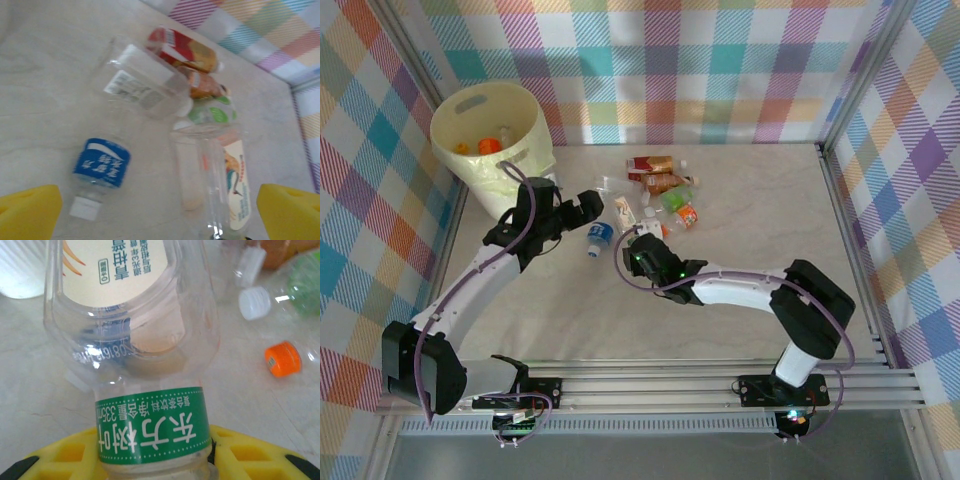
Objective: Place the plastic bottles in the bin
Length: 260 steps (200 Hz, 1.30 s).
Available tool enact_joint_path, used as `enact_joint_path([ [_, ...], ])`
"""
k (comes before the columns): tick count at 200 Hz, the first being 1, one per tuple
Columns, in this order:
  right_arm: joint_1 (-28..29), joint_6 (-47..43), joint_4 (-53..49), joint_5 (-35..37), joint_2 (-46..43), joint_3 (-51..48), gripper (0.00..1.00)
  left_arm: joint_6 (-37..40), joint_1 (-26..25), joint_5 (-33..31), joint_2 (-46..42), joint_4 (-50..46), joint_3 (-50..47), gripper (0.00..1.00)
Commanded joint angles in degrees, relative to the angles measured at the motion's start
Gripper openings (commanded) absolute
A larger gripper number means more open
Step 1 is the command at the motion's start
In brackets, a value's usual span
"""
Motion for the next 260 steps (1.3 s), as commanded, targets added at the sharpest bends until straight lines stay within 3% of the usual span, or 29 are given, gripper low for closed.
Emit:
enact_joint_path([
  [1, -0.6, -5.5, 5.2, -5.2, -3.4, -1.6, 0.26, -0.1, -0.2, 7.0, -3.1, 6.7, -1.1, 1.00],
  [33, -1.9, -9.1, 6.5, -11.2, -6.7, -3.0, 0.27, -2.2, -0.2, 10.5, -5.3, 11.9, -2.8, 1.00],
  [72, -3.3, -10.7, 8.8, -16.9, -10.0, -4.8, 0.27, -2.3, -0.4, 13.4, -4.3, 9.7, -0.7, 1.00],
  [98, -3.5, -10.7, 10.1, -19.8, -11.2, -5.2, 0.27, -2.9, -0.6, 15.3, -2.5, 9.2, 0.0, 1.00],
  [124, -3.5, -9.5, 11.3, -22.5, -11.8, -5.2, 0.28, -4.3, -1.0, 12.8, -1.3, 8.9, 0.0, 1.00],
  [146, -3.5, -7.6, 12.2, -25.7, -12.0, -4.6, 0.28, -5.6, -1.2, 16.1, -0.4, 12.7, -0.9, 1.00],
  [176, -3.5, -6.2, 11.8, -28.7, -11.5, -3.1, 0.29, -6.2, -1.6, 21.6, -0.9, 21.1, -4.0, 0.86],
  [200, -3.5, -5.7, 11.7, -29.9, -11.7, -2.9, 0.30, -4.4, -1.8, 20.8, -1.9, 20.3, -4.5, 0.64],
  [219, -3.7, -5.4, 11.5, -31.2, -12.0, -2.9, 0.32, -3.3, -1.8, 20.8, -2.4, 19.5, -4.5, 0.55],
  [260, -3.9, -4.6, 11.0, -30.0, -12.8, -3.3, 0.60, -2.8, -1.8, 17.8, -2.7, 17.8, -4.5, 0.51],
])
